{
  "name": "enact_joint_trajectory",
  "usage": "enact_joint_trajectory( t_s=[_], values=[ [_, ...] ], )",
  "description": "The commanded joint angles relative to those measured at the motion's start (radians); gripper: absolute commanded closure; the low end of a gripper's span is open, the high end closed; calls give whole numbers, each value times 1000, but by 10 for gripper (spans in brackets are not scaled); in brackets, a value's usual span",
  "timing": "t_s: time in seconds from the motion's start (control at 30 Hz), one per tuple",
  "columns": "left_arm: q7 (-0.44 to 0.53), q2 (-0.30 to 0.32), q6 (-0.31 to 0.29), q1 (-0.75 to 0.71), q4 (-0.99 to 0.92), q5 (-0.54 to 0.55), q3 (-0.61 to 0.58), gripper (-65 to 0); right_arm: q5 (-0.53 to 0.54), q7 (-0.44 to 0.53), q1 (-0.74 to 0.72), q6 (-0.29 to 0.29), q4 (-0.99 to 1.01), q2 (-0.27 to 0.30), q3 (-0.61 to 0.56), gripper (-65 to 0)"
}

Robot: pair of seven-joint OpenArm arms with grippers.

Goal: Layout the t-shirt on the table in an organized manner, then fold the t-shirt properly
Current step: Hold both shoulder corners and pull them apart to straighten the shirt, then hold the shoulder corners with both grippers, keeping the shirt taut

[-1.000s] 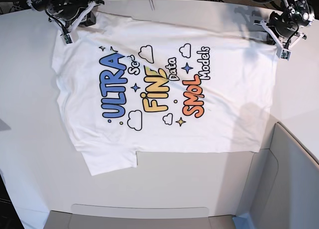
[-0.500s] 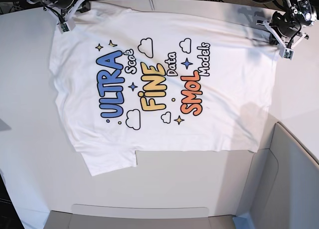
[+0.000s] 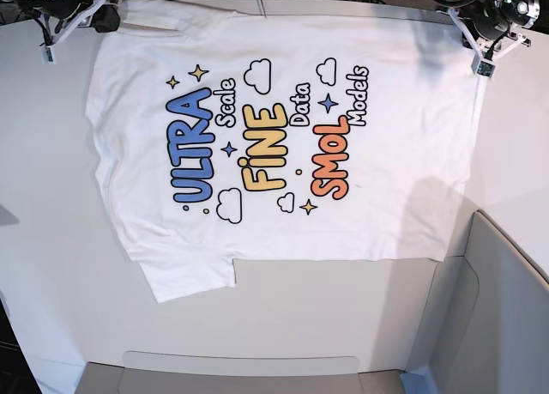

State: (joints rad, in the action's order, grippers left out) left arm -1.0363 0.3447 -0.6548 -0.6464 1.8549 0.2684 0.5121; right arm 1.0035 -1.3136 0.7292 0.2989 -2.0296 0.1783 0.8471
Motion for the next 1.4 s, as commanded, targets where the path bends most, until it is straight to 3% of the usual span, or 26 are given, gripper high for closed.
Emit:
enact_joint_trajectory(
  t_s=[0.0,0.07,0.2,0.37,0.6,0.87,1.37],
  values=[
    [-17,3,3,0,30,-1,9,0,44,-17,-3,3,-15,11,51,0],
    [-48,-2,2,3,62,1,7,0,105,-68,-38,3,-13,11,134,0],
    [-62,-3,2,4,79,4,3,0,131,-83,-116,3,0,14,289,-81],
    [-62,-3,0,4,87,4,6,0,130,-83,-225,3,148,16,366,-103],
    [-62,-2,2,4,124,-1,9,0,128,-83,-314,3,448,14,363,-105],
    [-63,-2,3,6,124,-1,6,-43,133,-83,-320,1,462,7,294,-132],
    [-152,-2,3,70,122,-1,4,-43,130,-83,-322,1,459,-93,157,-156]
  ],
)
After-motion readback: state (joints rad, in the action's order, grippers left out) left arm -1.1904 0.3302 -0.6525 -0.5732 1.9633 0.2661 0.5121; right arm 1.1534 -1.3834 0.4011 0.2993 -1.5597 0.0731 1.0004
